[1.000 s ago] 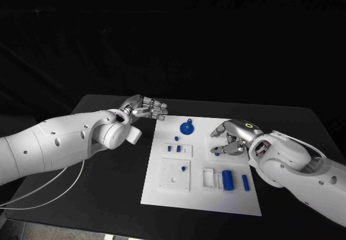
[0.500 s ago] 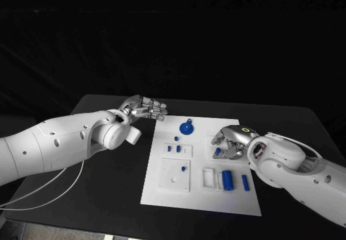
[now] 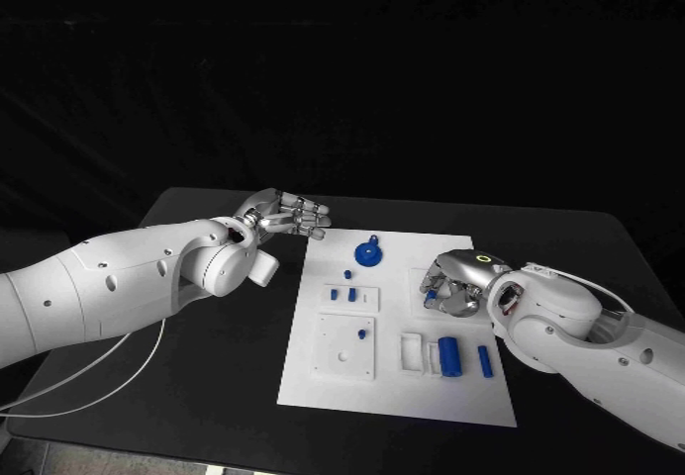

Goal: Assemble the parts on the task board

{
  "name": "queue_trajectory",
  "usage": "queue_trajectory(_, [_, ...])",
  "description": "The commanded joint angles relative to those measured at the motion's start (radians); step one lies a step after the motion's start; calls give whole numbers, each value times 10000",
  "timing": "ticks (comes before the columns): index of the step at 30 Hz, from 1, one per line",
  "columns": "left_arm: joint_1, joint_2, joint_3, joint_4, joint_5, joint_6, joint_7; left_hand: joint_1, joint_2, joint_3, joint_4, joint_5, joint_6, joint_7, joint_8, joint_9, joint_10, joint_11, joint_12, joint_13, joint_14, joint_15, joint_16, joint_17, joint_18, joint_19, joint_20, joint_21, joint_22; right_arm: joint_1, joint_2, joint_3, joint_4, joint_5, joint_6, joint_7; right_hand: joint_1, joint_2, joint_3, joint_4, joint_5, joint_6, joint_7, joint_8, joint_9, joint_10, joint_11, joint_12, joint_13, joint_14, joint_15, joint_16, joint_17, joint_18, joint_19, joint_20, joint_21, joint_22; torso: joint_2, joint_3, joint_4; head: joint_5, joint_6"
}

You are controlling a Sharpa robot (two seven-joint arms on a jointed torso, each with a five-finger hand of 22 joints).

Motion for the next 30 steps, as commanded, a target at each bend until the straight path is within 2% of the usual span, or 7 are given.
queue_trajectory(1, [10,18,10,5,48,105,59,8,88,52,57,-23,-44,6,20,15,-49,8,-31,-5,9,17,-34,16,23,-9,-42,76,-32,-16,15,-2,63,-141,80,1,-82,84,244,-90,-53,123,-10,20,22,304,-89,57,25,16,-92,-49,15,-101,329,-76,96,52,-1,-5,4,0,-7])
queue_trajectory(10, [10,14,10,3,48,105,49,8,88,52,57,-23,-44,6,20,15,-49,8,-31,-5,9,17,-34,16,23,-9,-42,76,-32,-39,15,-2,111,-257,177,-31,-17,384,737,-859,-50,892,-90,116,109,1220,-357,100,66,22,-249,-65,73,-250,302,-238,476,338,-3,-13,3,0,-32])
queue_trajectory(14, [10,11,10,4,48,103,46,8,88,52,57,-23,-44,6,20,15,-49,8,-31,-5,9,17,-34,16,23,-9,-42,76,-32,-54,15,-3,133,-441,225,-103,-168,437,1071,-1297,-61,1259,-157,33,128,1563,-424,48,73,20,-328,-105,91,-311,256,-341,718,575,-1,-9,7,6,-34])
queue_trajectory(20, [10,10,10,5,48,105,48,24,84,72,43,-13,-45,7,22,15,-52,10,-31,-5,1,19,-34,12,24,-22,-41,90,-25,-69,35,-3,196,-710,-166,-207,-530,530,1431,-1789,-51,1424,-204,14,120,1724,-455,38,79,55,-366,-184,159,-368,218,-399,1081,1009,-1,-1,7,21,-33])
queue_trajectory(27, [10,1,10,5,48,104,52,24,84,72,43,-13,-45,7,22,15,-52,10,-31,-5,1,19,-34,12,24,-22,-41,90,-25,-73,0,3,299,-719,-653,-260,-526,532,1434,-1828,-51,1473,-220,18,128,1767,-465,40,78,75,-373,-201,215,-391,216,-405,1291,1216,4,7,0,56,-20])
queue_trajectory(29, [10,-1,10,4,48,107,57,24,84,72,43,-13,-45,7,22,15,-52,10,-31,-5,1,19,-34,12,24,-22,-41,90,-25,-74,-19,51,446,-617,-868,-227,-524,523,1434,-1823,-51,1488,-222,20,130,1779,-468,39,76,73,-382,-205,228,-390,222,-413,1316,1250,6,10,6,79,-18])
queue_trajectory(30, [10,-3,10,3,48,110,60,24,84,72,43,-13,-45,7,22,15,-52,10,-31,-5,1,19,-34,12,24,-22,-41,90,-25,-75,-27,117,524,-568,-961,-215,-514,514,1429,-1810,-51,1500,-226,21,130,1788,-472,41,76,77,-384,-204,241,-396,229,-414,1366,1293,17,22,12,100,-28])
